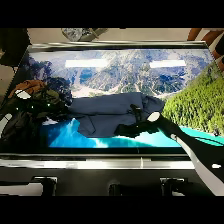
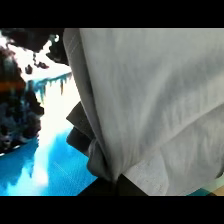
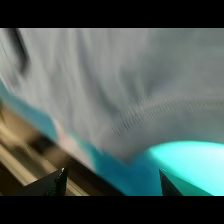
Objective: Fold the shirts.
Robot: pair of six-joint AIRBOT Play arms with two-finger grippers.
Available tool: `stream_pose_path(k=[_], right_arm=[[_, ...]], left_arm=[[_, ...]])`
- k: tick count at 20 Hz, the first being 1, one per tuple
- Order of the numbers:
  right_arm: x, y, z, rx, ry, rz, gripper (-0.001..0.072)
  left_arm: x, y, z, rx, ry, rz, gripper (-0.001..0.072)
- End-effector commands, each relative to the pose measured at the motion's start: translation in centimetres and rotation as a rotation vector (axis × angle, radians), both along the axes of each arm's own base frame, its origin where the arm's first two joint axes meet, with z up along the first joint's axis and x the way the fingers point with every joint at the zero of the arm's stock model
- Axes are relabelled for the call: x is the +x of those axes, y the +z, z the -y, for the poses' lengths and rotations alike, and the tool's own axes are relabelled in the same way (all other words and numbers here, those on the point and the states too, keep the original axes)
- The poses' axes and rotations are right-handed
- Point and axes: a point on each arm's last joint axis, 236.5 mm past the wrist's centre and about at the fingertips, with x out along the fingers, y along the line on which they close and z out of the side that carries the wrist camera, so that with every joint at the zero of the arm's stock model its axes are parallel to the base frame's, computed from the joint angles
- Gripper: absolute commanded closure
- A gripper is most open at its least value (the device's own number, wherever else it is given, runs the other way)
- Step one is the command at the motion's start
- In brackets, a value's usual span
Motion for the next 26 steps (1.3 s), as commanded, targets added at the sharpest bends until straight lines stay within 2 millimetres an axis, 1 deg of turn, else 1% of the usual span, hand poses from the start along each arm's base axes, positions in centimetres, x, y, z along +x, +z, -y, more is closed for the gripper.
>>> stream_pose_path(k=[1,3,5,6,7,8,9,10,11,12,13,14,15,16,17,18,19,20,21,22,23,24,25,26], right_arm=[[2.5,-0.1,-2.2,0.022,-0.214,0.027,0.0045],[2.2,-0.3,-3.7,0.034,-0.244,0.012,0.0045],[1.3,-1.3,-4.6,0.027,-0.243,-0.024,0.0054],[0.9,-1.7,-4.7,0.021,-0.235,-0.032,0.0156],[0.8,-1.9,-4.7,0.018,-0.229,-0.038,0.0310],[0.8,-1.9,-4.6,0.014,-0.214,-0.022,0.0570],[1.0,-1.4,-4.7,0.018,-0.187,0.010,0.0667],[1.5,-0.6,-4.8,0.021,-0.139,0.078,0.0668],[2.1,0.9,-4.8,0.019,-0.063,0.170,0.0668],[3.0,2.5,-4.2,0.003,0.006,0.266,0.0668],[4.2,4.7,-2.9,-0.035,0.075,0.374,0.0668],[5.7,7.2,-0.8,-0.100,0.131,0.486,0.0669],[7.6,10.7,2.3,-0.202,0.181,0.626,0.0669],[9.3,14.6,5.6,-0.321,0.217,0.758,0.0669],[10.8,20.0,9.7,-0.465,0.218,0.904,0.0669],[11.6,26.0,13.6,-0.600,0.181,1.043,0.0669],[11.5,33.4,17.7,-0.733,0.099,1.197,0.0669],[10.0,40.5,20.9,-0.832,0.000,1.335,0.0669],[7.3,47.5,23.7,-0.901,-0.119,1.469,0.0669],[3.8,53.1,25.6,-0.938,-0.225,1.581,0.0669],[0.5,56.8,26.7,-0.953,-0.301,1.654,0.0669],[-2.3,59.1,27.3,-0.955,-0.359,1.706,0.0669],[-4.5,60.4,27.5,-0.952,-0.394,1.741,0.0668],[-5.9,60.8,27.5,-0.938,-0.412,1.750,0.0668]], left_arm=[[0.0,0.0,0.0,0.001,-0.013,0.008,0.0676],[0.0,0.0,0.0,0.001,-0.014,0.008,0.0676],[0.0,0.0,0.0,0.001,-0.014,0.007,0.0676],[0.0,0.0,0.0,0.001,-0.014,0.007,0.0676],[0.0,0.0,0.0,0.001,-0.014,0.007,0.0676],[0.0,0.0,0.0,0.001,-0.014,0.007,0.0676],[-0.1,0.0,0.1,0.000,-0.015,0.006,0.0676],[-0.2,0.1,0.2,-0.006,-0.017,0.002,0.0676],[-0.2,0.5,0.4,-0.014,-0.020,0.005,0.0677],[0.0,1.2,0.3,-0.009,-0.030,0.033,0.0677],[0.5,2.6,0.3,-0.001,-0.049,0.097,0.0678],[1.6,5.4,0.5,-0.002,-0.057,0.202,0.0678],[2.9,9.6,0.8,-0.010,-0.050,0.341,0.0678],[4.0,14.6,0.9,-0.022,-0.020,0.487,0.0678],[4.8,21.0,0.8,-0.032,0.036,0.656,0.0678],[4.8,27.6,0.2,-0.030,0.094,0.828,0.0677],[3.9,34.4,-0.8,-0.017,0.169,1.001,0.0678],[1.9,41.6,-2.3,-0.006,0.267,1.178,0.0678],[-1.2,48.1,-3.9,-0.017,0.381,1.335,0.0678],[-4.7,53.0,-5.2,-0.033,0.475,1.457,0.0678],[-8.6,56.7,-6.0,-0.049,0.546,1.563,0.0678],[-11.8,58.8,-5.9,-0.059,0.573,1.630,0.0678],[-14.3,59.8,-5.2,-0.058,0.562,1.672,0.0678],[-16.2,60.3,-4.3,-0.068,0.542,1.690,0.0678]])
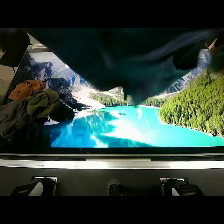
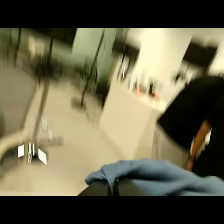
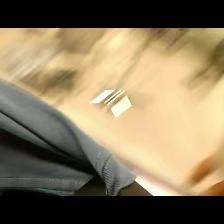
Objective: Fold the shirts.
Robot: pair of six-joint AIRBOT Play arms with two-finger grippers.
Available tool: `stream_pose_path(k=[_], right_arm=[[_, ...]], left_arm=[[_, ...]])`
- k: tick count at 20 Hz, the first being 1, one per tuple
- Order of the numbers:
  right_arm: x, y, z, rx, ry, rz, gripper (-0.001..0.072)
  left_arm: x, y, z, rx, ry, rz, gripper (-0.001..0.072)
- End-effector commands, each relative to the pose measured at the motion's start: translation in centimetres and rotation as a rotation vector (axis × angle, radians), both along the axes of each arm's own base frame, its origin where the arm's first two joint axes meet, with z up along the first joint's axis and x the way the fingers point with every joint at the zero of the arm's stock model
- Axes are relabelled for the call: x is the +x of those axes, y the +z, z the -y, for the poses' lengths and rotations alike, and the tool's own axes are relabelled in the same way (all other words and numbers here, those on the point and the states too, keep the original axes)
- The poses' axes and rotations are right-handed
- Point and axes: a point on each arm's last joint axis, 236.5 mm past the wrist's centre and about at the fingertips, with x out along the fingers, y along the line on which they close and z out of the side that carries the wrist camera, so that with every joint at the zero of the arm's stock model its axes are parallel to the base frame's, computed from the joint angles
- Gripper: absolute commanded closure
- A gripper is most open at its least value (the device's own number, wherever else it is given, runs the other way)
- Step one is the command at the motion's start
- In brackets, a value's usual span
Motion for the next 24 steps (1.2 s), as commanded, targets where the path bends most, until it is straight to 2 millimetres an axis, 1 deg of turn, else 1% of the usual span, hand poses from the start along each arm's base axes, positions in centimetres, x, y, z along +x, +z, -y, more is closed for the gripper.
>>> stream_pose_path(k=[1,2,3,4,5,7,8,9,11,12,14,15,16,17,18,19,20,22,24], right_arm=[[-8.6,6.2,3.5,0.007,-0.123,0.179,0.0668],[-8.8,5.5,3.3,0.036,-0.113,0.145,0.0668],[-8.7,4.5,3.2,0.043,-0.109,0.101,0.0668],[-8.6,3.6,3.3,0.040,-0.112,0.063,0.0668],[-8.4,2.6,3.3,0.038,-0.113,0.022,0.0668],[-7.7,0.0,3.3,0.022,-0.117,-0.087,0.0668],[-7.0,-2.4,3.3,0.003,-0.118,-0.186,0.0668],[-6.1,-5.2,3.3,-0.012,-0.116,-0.307,0.0667],[-4.1,-13.0,2.1,-0.088,-0.051,-0.622,0.0666],[-3.0,-17.0,0.8,-0.117,0.022,-0.770,0.0666],[-0.7,-23.7,-2.6,-0.102,0.194,-0.970,0.0666],[0.9,-26.8,-4.2,-0.064,0.259,-1.036,0.0666],[2.8,-29.4,-5.0,-0.023,0.284,-1.076,0.0666],[4.9,-31.9,-5.6,0.019,0.291,-1.097,0.0666],[7.6,-34.3,-6.0,0.059,0.283,-1.102,0.0666],[10.5,-36.4,-6.3,0.107,0.267,-1.089,0.0666],[12.7,-38.2,-6.8,0.158,0.263,-1.077,0.0666],[16.1,-41.5,-7.6,0.259,0.243,-1.063,0.0666],[17.6,-44.0,-8.1,0.396,0.195,-1.092,0.0666]], left_arm=[[-10.2,7.3,0.7,-0.046,0.055,0.247,0.0678],[-11.5,7.7,1.0,-0.039,0.054,0.268,0.0678],[-12.1,7.9,1.2,-0.036,0.054,0.280,0.0678],[-12.2,7.8,1.3,-0.027,0.056,0.278,0.0678],[-11.9,7.3,1.4,-0.008,0.058,0.257,0.0678],[-10.2,5.0,1.5,0.058,0.065,0.168,0.0678],[-9.1,3.2,1.5,0.094,0.060,0.102,0.0679],[-7.5,0.7,1.6,0.129,0.046,0.011,0.0679],[-4.1,-5.6,1.7,0.148,-0.013,-0.196,0.0678],[-2.2,-9.4,1.5,0.133,-0.040,-0.302,0.0678],[0.8,-16.3,1.2,0.086,-0.083,-0.475,0.0678],[2.3,-20.1,1.5,0.061,-0.111,-0.564,0.0679],[3.7,-23.9,2.0,0.037,-0.140,-0.650,0.0678],[4.9,-27.3,2.7,0.018,-0.163,-0.722,0.0678],[6.5,-30.6,3.3,0.000,-0.178,-0.789,0.0678],[8.1,-33.5,3.9,-0.006,-0.183,-0.836,0.0677],[9.9,-36.1,4.2,-0.019,-0.178,-0.880,0.0677],[13.3,-41.1,4.8,-0.037,-0.168,-0.961,0.0676],[14.9,-45.5,5.8,-0.039,-0.200,-1.064,0.0676]])
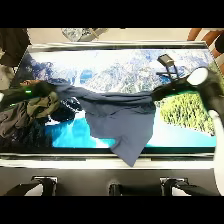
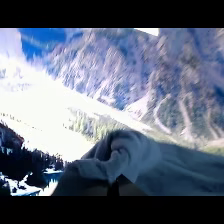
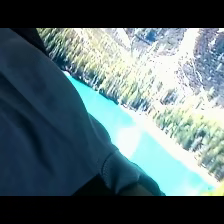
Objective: Fold the shirts.
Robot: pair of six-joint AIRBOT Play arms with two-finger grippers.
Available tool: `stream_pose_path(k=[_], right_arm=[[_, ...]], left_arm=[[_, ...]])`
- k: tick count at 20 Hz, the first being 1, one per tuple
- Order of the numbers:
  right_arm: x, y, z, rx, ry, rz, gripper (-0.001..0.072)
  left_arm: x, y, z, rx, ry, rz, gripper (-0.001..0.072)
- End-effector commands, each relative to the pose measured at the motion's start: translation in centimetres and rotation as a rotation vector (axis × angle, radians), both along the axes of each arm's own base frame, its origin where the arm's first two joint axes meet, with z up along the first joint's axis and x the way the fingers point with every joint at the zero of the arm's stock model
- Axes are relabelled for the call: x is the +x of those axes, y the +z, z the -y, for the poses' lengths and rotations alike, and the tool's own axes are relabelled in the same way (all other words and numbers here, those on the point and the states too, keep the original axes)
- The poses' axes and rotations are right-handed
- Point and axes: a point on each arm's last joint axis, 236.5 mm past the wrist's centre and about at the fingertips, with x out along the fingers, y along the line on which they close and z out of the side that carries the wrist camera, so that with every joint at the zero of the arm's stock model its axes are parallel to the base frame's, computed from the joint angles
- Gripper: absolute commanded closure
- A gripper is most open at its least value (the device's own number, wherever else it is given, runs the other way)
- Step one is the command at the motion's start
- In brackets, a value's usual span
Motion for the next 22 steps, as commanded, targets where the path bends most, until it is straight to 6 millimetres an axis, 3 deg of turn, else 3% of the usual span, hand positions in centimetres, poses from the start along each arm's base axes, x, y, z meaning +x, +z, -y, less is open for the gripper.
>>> stream_pose_path(k=[1,2,3,4,5,7,8,9,11,14,17,22], right_arm=[[4.3,-5.2,-1.5,0.176,-0.183,-0.057,0.0665],[4.7,-5.6,-1.6,0.196,-0.208,-0.067,0.0637],[4.9,-5.4,-1.4,0.196,-0.212,-0.059,0.0492],[4.9,-4.5,-0.9,0.188,-0.193,-0.045,0.0245],[4.5,-3.3,-0.1,0.171,-0.147,-0.036,0.0106],[2.2,-1.4,3.0,0.122,-0.071,-0.072,0.0103],[0.1,-1.7,5.4,0.090,-0.067,-0.140,0.0104],[-2.4,-2.6,7.9,0.056,-0.071,-0.238,0.0108],[-6.7,-4.9,10.9,0.019,-0.084,-0.412,0.0113],[-10.7,-7.9,10.9,0.041,-0.079,-0.567,0.0105],[-12.0,-9.8,9.5,0.096,-0.085,-0.610,0.0103],[-13.1,-12.2,8.6,0.132,-0.116,-0.639,0.0082]], left_arm=[[2.6,-9.1,2.3,-0.023,-0.048,-0.197,0.0676],[2.6,-10.0,3.1,-0.061,-0.071,-0.242,0.0670],[2.5,-10.3,3.8,-0.095,-0.097,-0.274,0.0570],[2.2,-10.1,4.0,-0.105,-0.128,-0.297,0.0283],[1.8,-9.5,3.7,-0.112,-0.154,-0.315,0.0057],[-0.4,-8.5,2.5,-0.126,-0.223,-0.386,0.0042],[-2.2,-8.6,2.0,-0.143,-0.258,-0.446,0.0126],[-4.1,-9.3,1.7,-0.136,-0.288,-0.514,0.0225],[-7.9,-12.2,1.9,-0.092,-0.331,-0.630,0.0246],[-11.8,-16.4,5.5,-0.103,-0.370,-0.718,0.0239],[-14.4,-19.5,9.4,-0.060,-0.411,-0.746,0.0146],[-15.7,-20.8,14.0,-0.030,-0.472,-0.724,0.0147]])
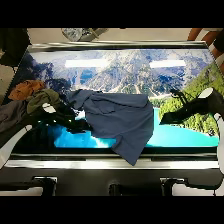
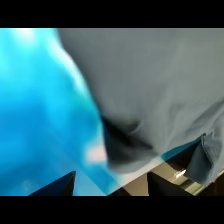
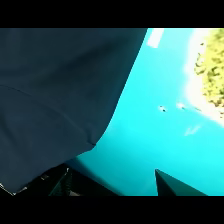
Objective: Fold the shirts.
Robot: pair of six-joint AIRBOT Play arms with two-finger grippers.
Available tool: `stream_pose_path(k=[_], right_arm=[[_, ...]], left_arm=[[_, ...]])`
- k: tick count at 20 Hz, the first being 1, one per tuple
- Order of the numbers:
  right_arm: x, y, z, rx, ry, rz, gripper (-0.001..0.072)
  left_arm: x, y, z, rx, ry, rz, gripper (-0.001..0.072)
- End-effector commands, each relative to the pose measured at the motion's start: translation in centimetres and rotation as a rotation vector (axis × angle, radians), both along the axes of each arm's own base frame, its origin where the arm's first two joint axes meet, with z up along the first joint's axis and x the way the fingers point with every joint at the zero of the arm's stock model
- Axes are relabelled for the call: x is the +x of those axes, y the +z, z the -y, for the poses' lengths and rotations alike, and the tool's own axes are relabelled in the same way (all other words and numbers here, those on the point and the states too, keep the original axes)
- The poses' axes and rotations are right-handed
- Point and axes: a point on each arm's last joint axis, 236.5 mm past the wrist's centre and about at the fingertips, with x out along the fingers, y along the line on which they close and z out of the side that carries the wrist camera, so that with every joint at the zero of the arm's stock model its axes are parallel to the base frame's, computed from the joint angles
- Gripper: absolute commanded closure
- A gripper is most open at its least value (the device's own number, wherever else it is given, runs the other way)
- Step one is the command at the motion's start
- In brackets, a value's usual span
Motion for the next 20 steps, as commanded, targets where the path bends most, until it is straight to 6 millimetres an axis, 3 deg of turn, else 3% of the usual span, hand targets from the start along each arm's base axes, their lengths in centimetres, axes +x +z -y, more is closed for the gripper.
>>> stream_pose_path(k=[1,2,4,6,7,8,13,14,15,16,18,19,20], right_arm=[[-1.0,-1.6,-1.0,0.039,-0.036,-0.026,0.0081],[-1.0,-2.0,-1.5,0.058,-0.053,-0.026,0.0081],[-1.1,-2.6,-2.6,0.105,-0.086,-0.024,0.0079],[-1.1,-3.2,-3.6,0.146,-0.119,-0.018,0.0043],[-1.0,-3.5,-3.9,0.158,-0.140,-0.014,0.0043],[-0.9,-3.9,-4.2,0.170,-0.163,-0.011,0.0044],[-1.2,-5.6,-6.2,0.181,-0.218,-0.021,0.0072],[-0.9,-6.0,-7.1,0.162,-0.206,-0.010,0.0180],[-0.2,-6.2,-7.7,0.142,-0.205,0.020,0.0365],[0.4,-6.0,-8.3,0.132,-0.185,0.046,0.0674],[1.9,-3.5,-8.3,0.128,-0.098,0.135,0.0668],[3.0,-1.2,-7.8,0.101,-0.024,0.211,0.0668],[4.5,2.5,-7.0,0.058,0.059,0.324,0.0668]], left_arm=[[-0.9,-1.3,2.9,-0.005,-0.017,0.006,0.0148],[-0.7,-1.5,3.3,-0.014,-0.002,0.004,0.0155],[-0.3,-1.9,3.9,-0.032,0.029,-0.008,0.0246],[0.0,-2.5,3.8,-0.023,0.070,-0.033,0.0485],[0.0,-2.7,3.8,-0.021,0.069,-0.033,0.0647],[0.0,-2.6,3.8,-0.022,0.069,-0.032,0.0676],[-0.1,-2.4,3.9,-0.026,0.058,-0.029,0.0677],[-0.1,-2.4,3.9,-0.026,0.057,-0.030,0.0677],[-0.1,-2.3,3.9,-0.027,0.055,-0.025,0.0678],[0.0,-2.0,3.7,-0.030,0.048,-0.013,0.0679],[0.6,0.2,2.6,0.000,-0.029,0.045,0.0683],[1.5,2.2,1.3,0.064,-0.080,0.120,0.0683],[3.1,4.9,-0.4,0.140,-0.099,0.211,0.0683]])
